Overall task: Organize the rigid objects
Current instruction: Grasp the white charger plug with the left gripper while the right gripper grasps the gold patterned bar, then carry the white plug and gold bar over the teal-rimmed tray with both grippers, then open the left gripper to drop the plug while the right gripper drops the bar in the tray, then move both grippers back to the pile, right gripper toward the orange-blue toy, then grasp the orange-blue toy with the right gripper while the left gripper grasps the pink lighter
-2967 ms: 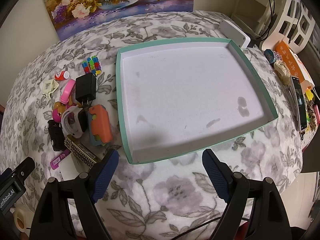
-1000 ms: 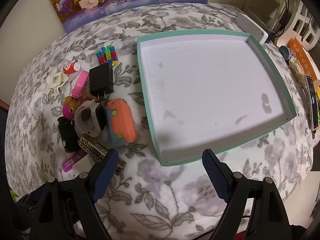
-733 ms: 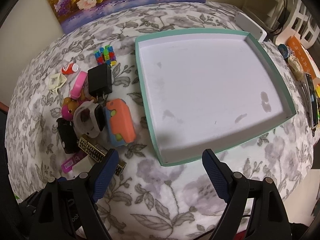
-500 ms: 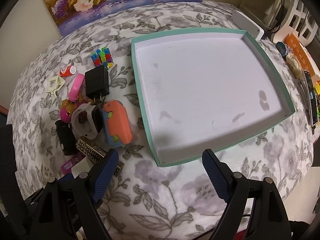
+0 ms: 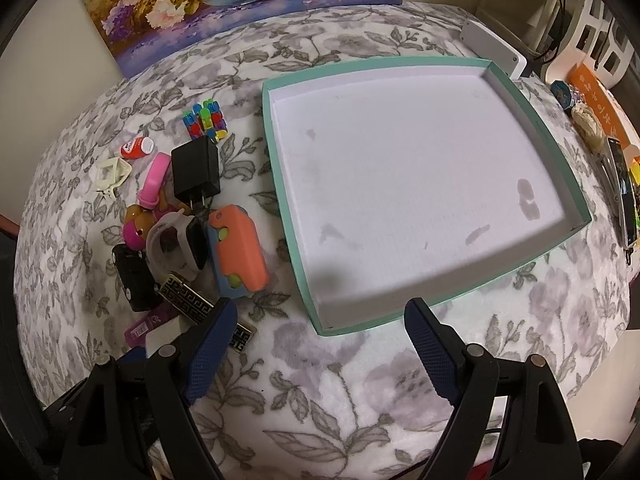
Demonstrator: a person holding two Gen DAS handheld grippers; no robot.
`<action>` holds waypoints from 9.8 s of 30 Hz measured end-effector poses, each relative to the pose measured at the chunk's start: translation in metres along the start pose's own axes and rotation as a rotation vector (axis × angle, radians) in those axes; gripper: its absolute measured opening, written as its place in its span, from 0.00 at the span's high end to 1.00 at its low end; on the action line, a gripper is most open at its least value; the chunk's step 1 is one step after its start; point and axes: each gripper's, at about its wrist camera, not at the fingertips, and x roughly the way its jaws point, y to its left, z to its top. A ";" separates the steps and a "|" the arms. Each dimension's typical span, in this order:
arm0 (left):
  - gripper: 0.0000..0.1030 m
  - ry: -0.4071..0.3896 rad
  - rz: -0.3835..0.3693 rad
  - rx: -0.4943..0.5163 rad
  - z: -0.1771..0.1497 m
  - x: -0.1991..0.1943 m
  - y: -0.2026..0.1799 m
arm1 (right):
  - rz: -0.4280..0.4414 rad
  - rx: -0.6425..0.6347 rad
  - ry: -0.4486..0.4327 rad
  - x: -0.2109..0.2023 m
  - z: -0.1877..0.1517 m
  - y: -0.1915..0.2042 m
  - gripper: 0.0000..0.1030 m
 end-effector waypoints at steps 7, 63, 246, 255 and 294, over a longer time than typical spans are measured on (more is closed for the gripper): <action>0.37 -0.066 0.022 -0.095 0.000 -0.027 0.036 | 0.047 0.010 0.020 0.001 -0.003 0.006 0.16; 0.37 -0.169 0.080 -0.296 -0.009 -0.062 0.111 | 0.138 0.257 0.135 0.050 -0.013 0.059 0.19; 0.03 -0.092 -0.004 -0.296 0.019 -0.024 0.074 | 0.112 -0.256 0.050 0.026 0.021 0.071 0.50; 0.03 -0.071 -0.001 -0.359 0.016 -0.018 0.088 | 0.098 -0.264 0.065 0.039 0.026 0.074 0.51; 0.03 -0.052 -0.016 -0.344 0.011 -0.014 0.079 | 0.078 -0.282 0.102 0.056 0.015 0.073 0.57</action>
